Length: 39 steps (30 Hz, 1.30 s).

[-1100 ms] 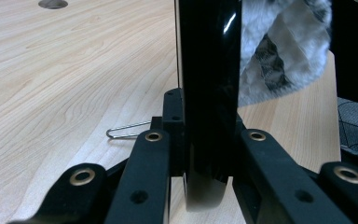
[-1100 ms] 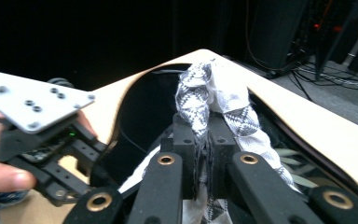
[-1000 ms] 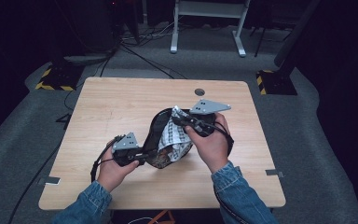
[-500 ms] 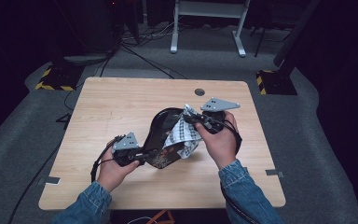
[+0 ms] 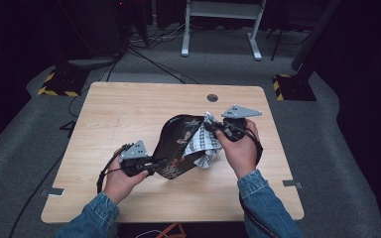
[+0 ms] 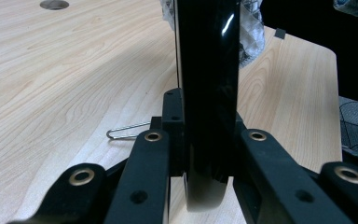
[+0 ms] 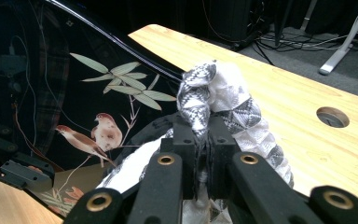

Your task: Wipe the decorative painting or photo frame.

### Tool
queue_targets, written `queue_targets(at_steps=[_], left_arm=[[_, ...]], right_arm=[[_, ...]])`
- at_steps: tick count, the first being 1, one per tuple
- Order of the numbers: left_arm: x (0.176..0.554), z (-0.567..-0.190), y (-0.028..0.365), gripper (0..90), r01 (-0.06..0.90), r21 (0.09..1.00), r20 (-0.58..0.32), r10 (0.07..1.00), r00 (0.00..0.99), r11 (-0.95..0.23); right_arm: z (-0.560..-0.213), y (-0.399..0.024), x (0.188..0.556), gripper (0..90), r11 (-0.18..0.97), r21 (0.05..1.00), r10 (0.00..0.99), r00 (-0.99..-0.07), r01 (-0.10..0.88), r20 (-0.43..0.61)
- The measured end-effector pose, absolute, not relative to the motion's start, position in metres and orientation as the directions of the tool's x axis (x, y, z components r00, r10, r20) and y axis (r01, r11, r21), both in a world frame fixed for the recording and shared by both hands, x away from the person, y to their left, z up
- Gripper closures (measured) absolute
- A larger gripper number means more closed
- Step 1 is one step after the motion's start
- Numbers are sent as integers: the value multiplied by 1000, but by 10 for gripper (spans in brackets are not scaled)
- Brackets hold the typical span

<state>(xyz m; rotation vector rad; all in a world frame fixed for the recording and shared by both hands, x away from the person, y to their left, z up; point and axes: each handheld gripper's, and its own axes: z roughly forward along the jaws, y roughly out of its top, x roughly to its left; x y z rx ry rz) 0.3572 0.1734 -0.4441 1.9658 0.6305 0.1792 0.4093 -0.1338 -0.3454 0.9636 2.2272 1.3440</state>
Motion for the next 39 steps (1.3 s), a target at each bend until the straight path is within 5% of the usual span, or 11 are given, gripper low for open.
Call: queue_targets(at_steps=[39], left_arm=[[357, -444, 174, 799, 358, 869, -151, 507, 849, -341]], right_arm=[[-335, -67, 374, 859, 443, 873, 555, -827, 205, -87]])
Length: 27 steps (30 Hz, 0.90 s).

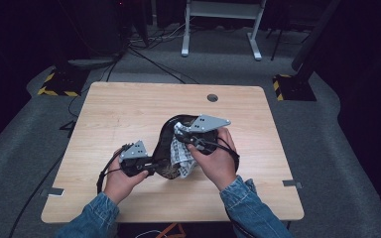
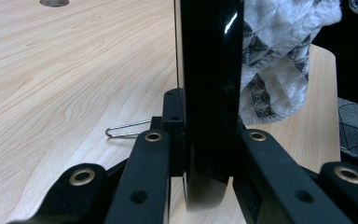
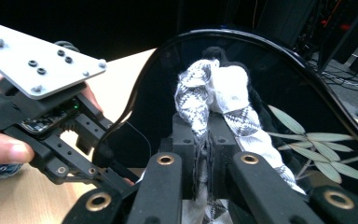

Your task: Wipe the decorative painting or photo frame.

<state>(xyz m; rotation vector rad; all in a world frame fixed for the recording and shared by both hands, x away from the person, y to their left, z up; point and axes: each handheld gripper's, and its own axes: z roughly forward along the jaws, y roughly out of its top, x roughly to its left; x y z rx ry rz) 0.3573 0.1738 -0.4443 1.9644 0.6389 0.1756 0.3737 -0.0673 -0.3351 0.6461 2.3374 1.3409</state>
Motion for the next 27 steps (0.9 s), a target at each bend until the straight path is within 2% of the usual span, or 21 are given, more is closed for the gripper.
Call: queue_targets(at_steps=[27], left_arm=[[356, -444, 173, 796, 356, 869, -150, 505, 850, -342]], right_arm=[[-351, -123, 403, 858, 386, 867, 694, -718, 315, -48]])
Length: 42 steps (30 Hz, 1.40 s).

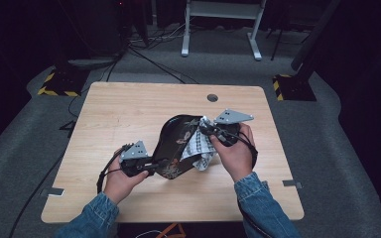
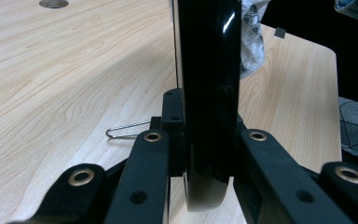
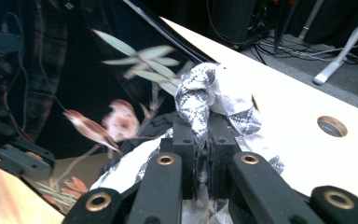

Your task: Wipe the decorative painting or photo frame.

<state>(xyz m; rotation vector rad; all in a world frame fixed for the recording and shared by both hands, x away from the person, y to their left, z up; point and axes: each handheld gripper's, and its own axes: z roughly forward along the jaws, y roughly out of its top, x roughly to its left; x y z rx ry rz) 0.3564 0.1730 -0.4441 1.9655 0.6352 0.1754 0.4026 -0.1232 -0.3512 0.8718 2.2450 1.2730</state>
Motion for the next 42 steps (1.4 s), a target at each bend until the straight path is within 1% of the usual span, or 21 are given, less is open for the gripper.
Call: queue_targets(at_steps=[7, 10, 16, 34, 37, 42], left_arm=[[357, -444, 173, 798, 357, 870, -152, 504, 850, -340], [357, -444, 174, 799, 357, 869, -151, 504, 850, -343], [356, -444, 173, 798, 362, 867, -154, 508, 848, -341], [356, -444, 173, 799, 365, 867, -158, 509, 846, -339], [356, -445, 173, 799, 370, 866, -163, 510, 845, -336], [356, -445, 173, 800, 370, 867, -164, 509, 845, -334]], right_arm=[[-355, -132, 406, 857, 364, 870, 712, -701, 333, -29], [-355, -131, 405, 857, 370, 869, 712, -701, 328, -38], [-355, -111, 394, 856, 395, 869, 658, -752, 297, -42], [-358, -72, 373, 852, 437, 868, 537, -842, 235, -42], [-358, -68, 371, 853, 444, 867, 523, -851, 227, -45], [-359, -72, 374, 854, 442, 865, 528, -848, 236, -38]])
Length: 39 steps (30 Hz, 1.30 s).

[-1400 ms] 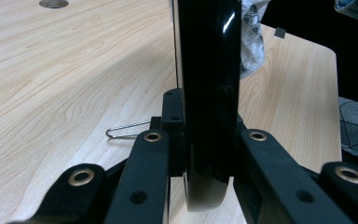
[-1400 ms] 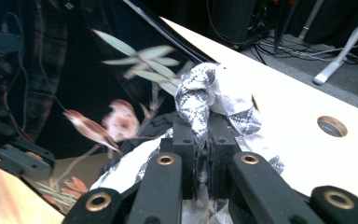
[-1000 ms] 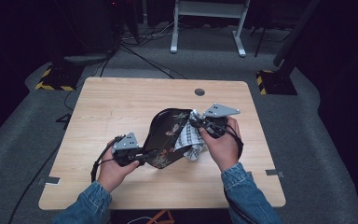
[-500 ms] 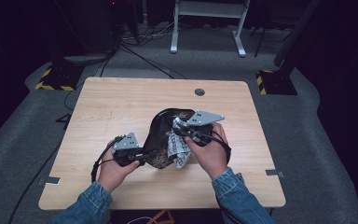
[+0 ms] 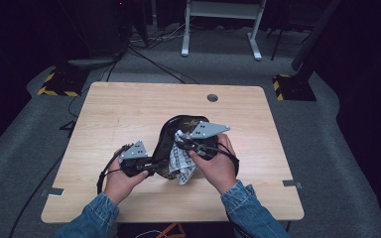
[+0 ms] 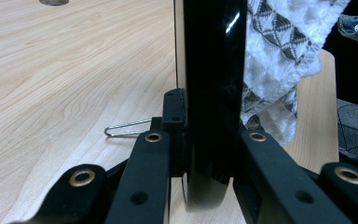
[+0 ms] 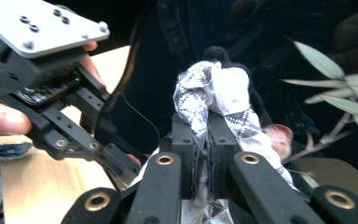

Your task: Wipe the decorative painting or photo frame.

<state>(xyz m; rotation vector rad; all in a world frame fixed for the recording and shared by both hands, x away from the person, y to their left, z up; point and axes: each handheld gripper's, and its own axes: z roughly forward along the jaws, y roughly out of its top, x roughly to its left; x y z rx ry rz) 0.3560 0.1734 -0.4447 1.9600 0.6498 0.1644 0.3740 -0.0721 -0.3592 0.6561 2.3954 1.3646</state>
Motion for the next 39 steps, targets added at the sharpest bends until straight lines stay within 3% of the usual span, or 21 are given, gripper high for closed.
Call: queue_targets(at_steps=[28, 39], left_arm=[[356, -444, 173, 791, 371, 867, -169, 503, 848, -334], [356, -444, 173, 791, 370, 864, -165, 503, 848, -341]], right_arm=[[-378, -128, 404, 851, 398, 844, 668, -744, 359, 2], [-381, -131, 405, 844, 386, 842, 681, -732, 377, 16]])
